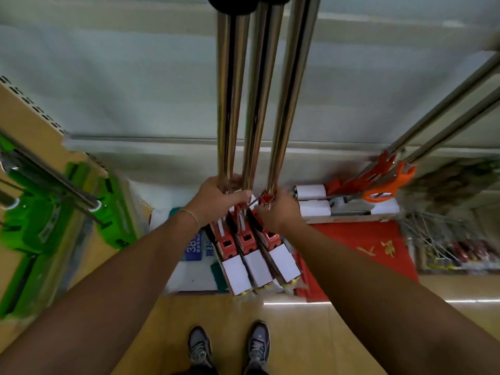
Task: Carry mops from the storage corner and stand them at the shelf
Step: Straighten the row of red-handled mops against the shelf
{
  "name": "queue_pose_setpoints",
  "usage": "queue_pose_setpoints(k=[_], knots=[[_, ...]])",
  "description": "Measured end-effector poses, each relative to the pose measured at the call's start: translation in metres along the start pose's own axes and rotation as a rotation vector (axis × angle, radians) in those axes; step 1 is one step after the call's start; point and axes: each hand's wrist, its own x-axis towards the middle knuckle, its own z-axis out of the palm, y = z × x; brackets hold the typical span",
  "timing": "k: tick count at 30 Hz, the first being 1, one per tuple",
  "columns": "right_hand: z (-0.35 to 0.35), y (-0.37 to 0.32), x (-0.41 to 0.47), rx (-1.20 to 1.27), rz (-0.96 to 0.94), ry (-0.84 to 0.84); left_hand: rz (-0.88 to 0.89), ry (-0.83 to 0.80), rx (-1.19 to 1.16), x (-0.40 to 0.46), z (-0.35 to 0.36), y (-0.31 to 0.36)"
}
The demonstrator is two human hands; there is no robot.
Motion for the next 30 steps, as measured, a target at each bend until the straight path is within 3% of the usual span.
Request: queue_pose_setpoints(k=[9,11,19,30], knots=[[0.021,0.021,0.017,0.067,-0.046,0.12,-0.064,-0.485,-0.018,0.017,-0.018,0.01],[0.026,0.022,0.018,0.073,-0.053,0.156,-0.06,-0.529,0.024,0.018,-0.019,0.009],[0.045,0.015,0.015,0.145,-0.027,0.24,0.117,-0.211,0.077,0.01,-0.004,-0.006],[0.069,0.005,0.014,0.136,-0.101,0.227,0.11,-0.067,-0.062,-0.013,-0.02,-0.021]])
